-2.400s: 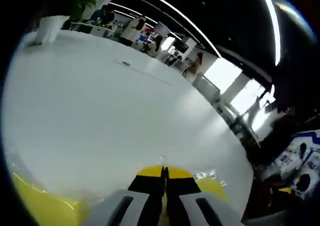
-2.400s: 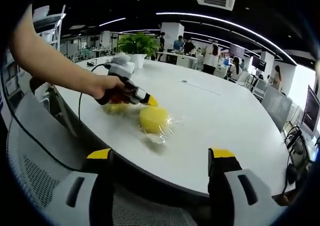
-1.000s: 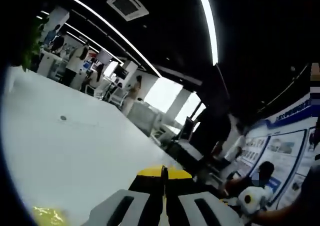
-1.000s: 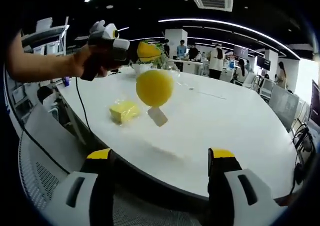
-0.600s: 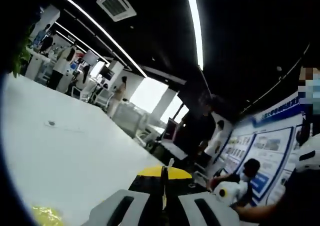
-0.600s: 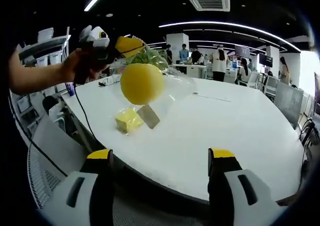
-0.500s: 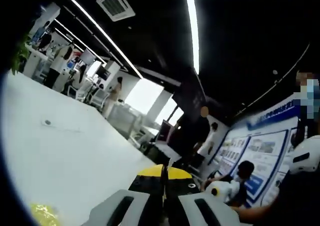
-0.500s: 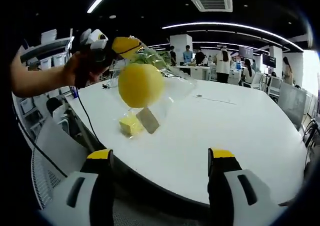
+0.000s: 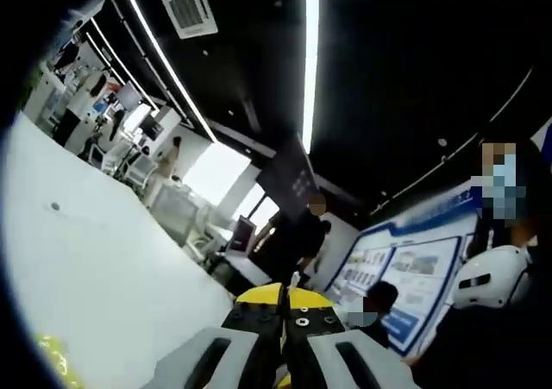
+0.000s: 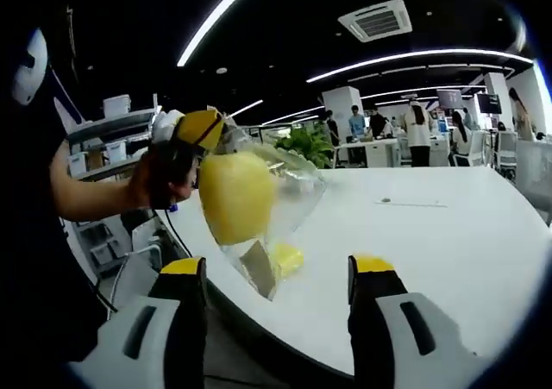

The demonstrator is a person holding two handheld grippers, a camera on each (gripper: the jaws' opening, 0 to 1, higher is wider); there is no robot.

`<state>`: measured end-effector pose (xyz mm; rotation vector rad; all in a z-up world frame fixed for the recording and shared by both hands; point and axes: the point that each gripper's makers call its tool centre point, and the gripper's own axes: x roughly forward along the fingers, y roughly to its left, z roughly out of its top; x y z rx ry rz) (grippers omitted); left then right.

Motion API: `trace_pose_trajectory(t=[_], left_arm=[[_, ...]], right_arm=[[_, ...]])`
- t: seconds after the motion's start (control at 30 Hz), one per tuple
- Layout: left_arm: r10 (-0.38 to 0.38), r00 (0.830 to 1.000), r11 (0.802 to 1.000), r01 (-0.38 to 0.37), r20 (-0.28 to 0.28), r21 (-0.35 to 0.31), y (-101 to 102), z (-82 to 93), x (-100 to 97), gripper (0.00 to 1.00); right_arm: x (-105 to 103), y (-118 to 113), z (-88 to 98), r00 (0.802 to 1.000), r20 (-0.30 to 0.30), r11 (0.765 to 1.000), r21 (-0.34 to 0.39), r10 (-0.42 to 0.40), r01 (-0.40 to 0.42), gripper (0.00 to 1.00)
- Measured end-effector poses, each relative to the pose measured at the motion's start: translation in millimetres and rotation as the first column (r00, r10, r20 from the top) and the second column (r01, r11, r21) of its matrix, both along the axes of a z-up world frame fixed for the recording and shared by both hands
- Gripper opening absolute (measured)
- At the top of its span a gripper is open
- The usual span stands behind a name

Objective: Compare the silicone blocks by pressing each to a similar depth, holding the contact briefly, and releasing to observe deformation and rebound differences across the visible hardness samples.

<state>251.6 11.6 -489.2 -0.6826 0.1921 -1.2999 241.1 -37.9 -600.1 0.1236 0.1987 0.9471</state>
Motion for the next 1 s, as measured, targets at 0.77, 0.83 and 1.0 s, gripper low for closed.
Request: trace_pose_trajectory(t=[0.77, 0.83, 1.0], left_arm=[[-0.110, 0.994, 0.989, 0.112, 0.029, -0.095, -15, 25.5, -36.4, 0.00], [-0.108, 0.994, 0.990, 0.111, 0.030, -0.092, -16, 24.9, -37.5, 0.00], [-0.088, 0.996, 0.991, 0.091, 0.032, -0.102, -13, 27.1, -37.7, 0.00]], right_arm=[[-27, 34, 69.3, 0.979, 0.085, 0.961, 0.193, 0.187, -0.200, 0.35], [-28, 38, 71.3, 0.976, 0.092, 0.962, 0.176, 0.196, -0.209, 0.33], [-27, 43, 71.4, 0.973, 0.095, 0.962, 0.157, 0.209, -0.222, 0.32]])
